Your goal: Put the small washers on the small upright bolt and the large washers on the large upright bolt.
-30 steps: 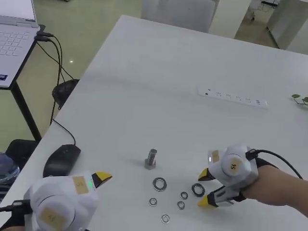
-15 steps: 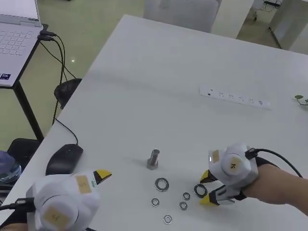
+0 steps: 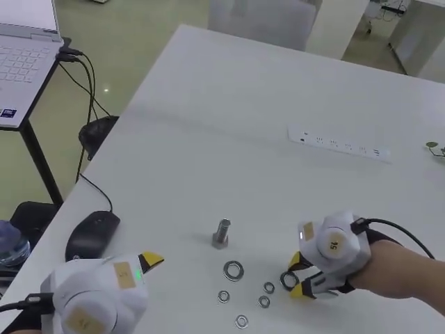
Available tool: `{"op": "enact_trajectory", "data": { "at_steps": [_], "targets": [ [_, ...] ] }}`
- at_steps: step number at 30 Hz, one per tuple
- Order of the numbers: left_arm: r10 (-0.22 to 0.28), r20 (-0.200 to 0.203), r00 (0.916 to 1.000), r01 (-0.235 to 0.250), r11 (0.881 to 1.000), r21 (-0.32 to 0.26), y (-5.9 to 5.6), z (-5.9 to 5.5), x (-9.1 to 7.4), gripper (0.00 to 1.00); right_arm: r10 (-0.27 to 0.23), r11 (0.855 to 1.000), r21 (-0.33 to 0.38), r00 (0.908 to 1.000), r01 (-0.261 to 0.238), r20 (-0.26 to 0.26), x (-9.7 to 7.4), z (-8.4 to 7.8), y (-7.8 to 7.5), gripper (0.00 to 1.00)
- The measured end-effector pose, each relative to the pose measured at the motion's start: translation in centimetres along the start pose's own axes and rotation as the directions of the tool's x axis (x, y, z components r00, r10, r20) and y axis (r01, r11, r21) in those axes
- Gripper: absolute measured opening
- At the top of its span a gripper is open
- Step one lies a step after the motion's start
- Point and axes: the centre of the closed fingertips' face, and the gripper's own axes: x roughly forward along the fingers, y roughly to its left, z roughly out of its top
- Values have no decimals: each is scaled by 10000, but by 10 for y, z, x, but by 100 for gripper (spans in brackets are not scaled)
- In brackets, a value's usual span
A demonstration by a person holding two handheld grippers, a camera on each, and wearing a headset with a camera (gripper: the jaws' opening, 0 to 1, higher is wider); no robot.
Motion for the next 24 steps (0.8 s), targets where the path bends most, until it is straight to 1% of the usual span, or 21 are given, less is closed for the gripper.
{"op": "enact_trajectory", "data": {
  "at_steps": [5,10,12,16,20,21,24],
  "targets": [
    [19,-58,10000,-19,10000,0,0,-2,0,87,15,9999,-149,9994,-20,-332,1,1,1,25],
    [-64,-119,9999,64,10000,16,-3,-3,1,85,-95,10000,8,9980,96,-626,1,1,1,24],
    [-102,-186,9998,102,9999,42,-4,-3,1,84,-87,9997,225,9977,103,-675,1,1,0,23],
    [-127,-123,9998,128,9999,84,-5,1,-1,83,-35,9996,260,9965,57,-833,1,1,-1,21],
    [-126,-184,9998,128,9998,155,-4,1,-2,83,-27,9991,414,9963,63,-859,1,0,-1,21],
    [-121,-194,9997,125,9998,177,-4,2,-3,83,-14,9982,602,9965,64,-839,1,1,-1,21],
    [-102,-151,9998,105,9998,168,-2,3,-4,82,-4,9973,738,9970,61,-769,1,1,-2,21]
  ]
}}
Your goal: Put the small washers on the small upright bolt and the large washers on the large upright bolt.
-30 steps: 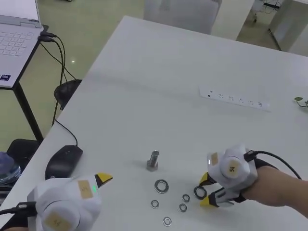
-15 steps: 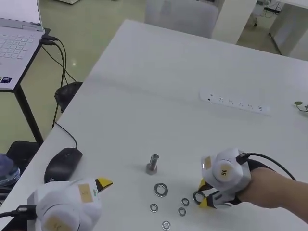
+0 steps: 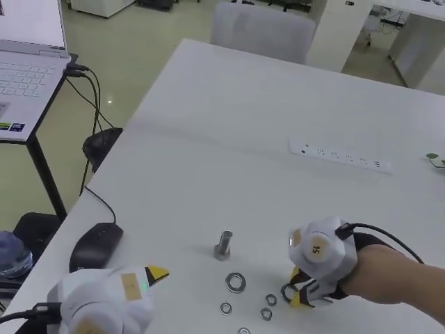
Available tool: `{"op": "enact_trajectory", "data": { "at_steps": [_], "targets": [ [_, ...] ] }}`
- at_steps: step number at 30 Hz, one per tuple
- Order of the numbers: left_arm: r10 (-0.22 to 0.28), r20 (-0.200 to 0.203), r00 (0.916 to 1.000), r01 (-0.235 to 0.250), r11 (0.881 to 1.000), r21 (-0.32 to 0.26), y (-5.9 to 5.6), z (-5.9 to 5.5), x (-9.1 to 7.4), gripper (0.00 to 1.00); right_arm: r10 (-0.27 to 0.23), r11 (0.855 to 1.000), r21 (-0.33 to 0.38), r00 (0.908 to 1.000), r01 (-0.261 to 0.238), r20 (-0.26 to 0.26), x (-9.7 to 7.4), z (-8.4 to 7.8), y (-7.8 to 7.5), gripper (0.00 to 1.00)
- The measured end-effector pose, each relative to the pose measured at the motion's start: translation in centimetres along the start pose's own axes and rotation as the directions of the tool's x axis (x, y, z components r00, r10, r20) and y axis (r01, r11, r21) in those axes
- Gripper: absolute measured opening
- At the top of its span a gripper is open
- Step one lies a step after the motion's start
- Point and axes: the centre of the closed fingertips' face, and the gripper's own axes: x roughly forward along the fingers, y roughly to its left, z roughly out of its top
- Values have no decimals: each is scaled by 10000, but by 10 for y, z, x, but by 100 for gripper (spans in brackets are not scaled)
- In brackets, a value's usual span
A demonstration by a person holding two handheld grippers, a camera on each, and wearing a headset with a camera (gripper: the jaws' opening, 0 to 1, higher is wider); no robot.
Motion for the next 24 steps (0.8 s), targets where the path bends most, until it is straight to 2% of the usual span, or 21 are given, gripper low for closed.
{"op": "enact_trajectory", "data": {
  "at_steps": [7,15,24],
  "targets": [
    [-13,-23,10000,13,10000,45,-1,0,-3,82,89,9994,347,9998,-94,158,-4,4,4,21],
    [38,15,10000,-38,10000,81,1,-1,-5,82,7,9983,582,9998,-19,198,-24,12,0,21],
    [41,18,10000,-41,9998,186,4,-1,-7,81,-10,9974,726,9995,-13,328,-52,30,-8,21]
  ]
}}
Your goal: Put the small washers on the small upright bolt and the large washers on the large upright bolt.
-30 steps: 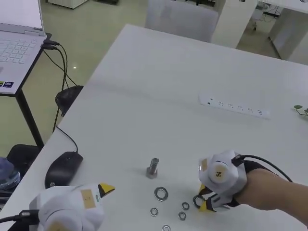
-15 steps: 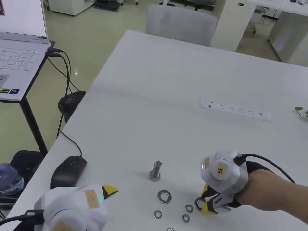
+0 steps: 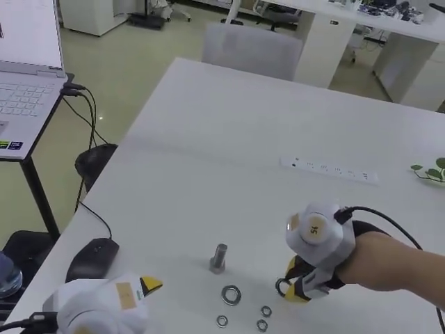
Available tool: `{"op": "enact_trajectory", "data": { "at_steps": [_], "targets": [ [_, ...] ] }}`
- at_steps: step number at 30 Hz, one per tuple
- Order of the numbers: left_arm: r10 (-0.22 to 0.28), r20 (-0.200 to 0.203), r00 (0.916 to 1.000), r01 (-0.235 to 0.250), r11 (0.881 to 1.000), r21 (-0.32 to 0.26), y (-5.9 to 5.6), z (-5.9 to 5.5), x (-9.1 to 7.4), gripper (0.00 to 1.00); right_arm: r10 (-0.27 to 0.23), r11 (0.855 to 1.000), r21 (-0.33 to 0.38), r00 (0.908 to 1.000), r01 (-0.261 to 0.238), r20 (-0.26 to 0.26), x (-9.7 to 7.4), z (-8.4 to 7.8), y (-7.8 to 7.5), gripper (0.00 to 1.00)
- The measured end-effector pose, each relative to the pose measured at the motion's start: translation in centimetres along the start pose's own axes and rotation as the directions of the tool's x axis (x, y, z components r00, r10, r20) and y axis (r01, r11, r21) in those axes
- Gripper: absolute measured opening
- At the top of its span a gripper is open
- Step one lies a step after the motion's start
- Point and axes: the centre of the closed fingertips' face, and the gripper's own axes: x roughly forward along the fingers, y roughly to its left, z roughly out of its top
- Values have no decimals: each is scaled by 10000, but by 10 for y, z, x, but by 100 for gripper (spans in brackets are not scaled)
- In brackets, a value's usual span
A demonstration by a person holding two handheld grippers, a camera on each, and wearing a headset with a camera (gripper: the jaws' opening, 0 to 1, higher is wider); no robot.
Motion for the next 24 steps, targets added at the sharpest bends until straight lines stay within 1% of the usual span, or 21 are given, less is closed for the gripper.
{"op": "enact_trajectory", "data": {
  "at_steps": [3,6,8,13,18,24],
  "targets": [
    [16,2,10000,-16,10000,-16,2,0,-2,81,-24,10000,-26,10000,24,-28,-7,7,-2,21],
    [41,-1,10000,-41,10000,-34,4,-1,-3,81,-48,10000,-7,10000,48,53,-17,16,-4,21],
    [45,41,10000,-45,9999,-102,5,-1,-4,81,-58,10000,-65,10000,59,53,-20,21,-4,21],
    [38,-2,10000,-38,9999,-120,5,-4,-4,82,-55,9995,-305,10000,56,33,-29,31,-5,21],
    [39,27,10000,-39,9999,-165,6,-4,-3,82,-27,9995,-325,10000,26,-36,-29,36,-9,21],
    [29,95,10000,-26,9997,-261,7,-4,-2,82,-33,9991,-411,10000,32,-28,-29,48,-12,21]
  ]
}}
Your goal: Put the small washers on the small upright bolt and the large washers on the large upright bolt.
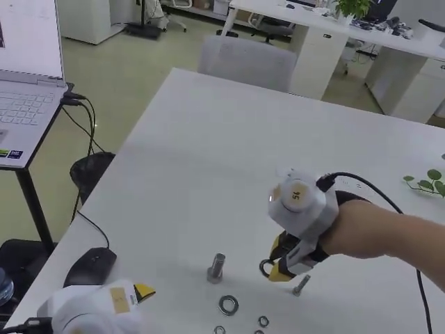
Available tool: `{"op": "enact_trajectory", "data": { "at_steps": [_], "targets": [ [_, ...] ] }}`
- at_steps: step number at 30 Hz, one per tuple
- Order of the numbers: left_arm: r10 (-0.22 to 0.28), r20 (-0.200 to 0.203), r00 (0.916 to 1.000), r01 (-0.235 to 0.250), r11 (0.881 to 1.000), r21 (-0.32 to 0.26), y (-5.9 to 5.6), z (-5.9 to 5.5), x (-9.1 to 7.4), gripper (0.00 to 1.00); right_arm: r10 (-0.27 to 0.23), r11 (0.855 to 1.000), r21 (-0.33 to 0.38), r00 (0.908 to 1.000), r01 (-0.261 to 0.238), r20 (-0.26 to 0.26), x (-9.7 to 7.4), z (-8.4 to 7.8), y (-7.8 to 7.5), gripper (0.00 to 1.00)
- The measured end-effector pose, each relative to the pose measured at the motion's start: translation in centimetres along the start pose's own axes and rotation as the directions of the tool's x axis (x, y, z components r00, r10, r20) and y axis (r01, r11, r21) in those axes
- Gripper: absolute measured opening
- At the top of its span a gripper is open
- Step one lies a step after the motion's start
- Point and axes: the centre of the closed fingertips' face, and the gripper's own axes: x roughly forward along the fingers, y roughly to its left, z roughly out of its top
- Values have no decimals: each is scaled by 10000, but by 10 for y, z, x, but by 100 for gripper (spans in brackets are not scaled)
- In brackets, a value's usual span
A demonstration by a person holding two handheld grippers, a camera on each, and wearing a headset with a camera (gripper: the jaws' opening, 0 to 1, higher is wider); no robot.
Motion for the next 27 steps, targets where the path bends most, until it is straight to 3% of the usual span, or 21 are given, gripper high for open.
{"op": "enact_trajectory", "data": {
  "at_steps": [11,27],
  "targets": [
    [57,49,10000,-57,9999,-145,2,-1,0,80,66,9997,-238,9999,-64,82,7,25,-5,21],
    [127,-3,9999,-127,9999,-88,4,-3,2,80,167,9991,-385,9998,-169,-52,21,48,-17,21]
  ]
}}
